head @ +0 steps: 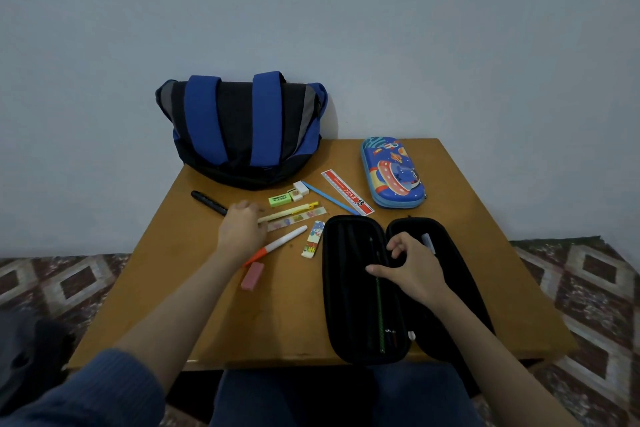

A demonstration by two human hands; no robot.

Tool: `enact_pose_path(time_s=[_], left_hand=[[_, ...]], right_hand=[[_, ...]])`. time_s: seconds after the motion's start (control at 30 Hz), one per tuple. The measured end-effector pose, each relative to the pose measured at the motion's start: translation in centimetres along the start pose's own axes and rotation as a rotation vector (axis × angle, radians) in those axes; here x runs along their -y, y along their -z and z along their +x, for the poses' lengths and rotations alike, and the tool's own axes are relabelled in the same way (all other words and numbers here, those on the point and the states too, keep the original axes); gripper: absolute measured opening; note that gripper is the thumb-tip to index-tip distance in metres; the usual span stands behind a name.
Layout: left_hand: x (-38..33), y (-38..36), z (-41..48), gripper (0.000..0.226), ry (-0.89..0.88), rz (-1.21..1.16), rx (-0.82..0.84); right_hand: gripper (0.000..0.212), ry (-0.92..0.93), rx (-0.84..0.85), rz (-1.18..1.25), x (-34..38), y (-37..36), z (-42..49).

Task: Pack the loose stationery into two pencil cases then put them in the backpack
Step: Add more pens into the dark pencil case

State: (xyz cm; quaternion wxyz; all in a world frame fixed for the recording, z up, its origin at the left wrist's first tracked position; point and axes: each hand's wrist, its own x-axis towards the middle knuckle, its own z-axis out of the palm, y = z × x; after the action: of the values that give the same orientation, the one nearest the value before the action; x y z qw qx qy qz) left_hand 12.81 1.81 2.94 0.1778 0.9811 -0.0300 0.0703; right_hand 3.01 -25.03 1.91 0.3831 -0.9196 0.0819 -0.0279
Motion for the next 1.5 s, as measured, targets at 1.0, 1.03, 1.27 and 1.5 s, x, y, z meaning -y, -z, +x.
enact_pose_path(time_s=[1.0, 1.03, 1.27, 1.5], left_hand=[[-4.4, 3.9, -0.9, 0.014, 0.28, -1.183, -0.178], [-4.9, 4.1, -1.2, 0.016, 0.283, -1.224, -0.168], [-7.6, 2.2, -4.0, 0.013, 0.18, -1.031, -0.012], [-8.9, 0.1, -5.6, 0.012, 0.302, -1.128, 0.069]], right_hand=[[0.047, -0.017, 0.009, -0.015, 0.3, 0.1, -0.1], [0.047, -0.014, 0.007, -0.016, 0.3, 0.1, 0.0], [0.046, -0.012, 0.006, -0.008, 0.2, 0.1, -0.1], [0.044, 0.012, -0.014, -0.023, -0.2, -0.2, 0.0]])
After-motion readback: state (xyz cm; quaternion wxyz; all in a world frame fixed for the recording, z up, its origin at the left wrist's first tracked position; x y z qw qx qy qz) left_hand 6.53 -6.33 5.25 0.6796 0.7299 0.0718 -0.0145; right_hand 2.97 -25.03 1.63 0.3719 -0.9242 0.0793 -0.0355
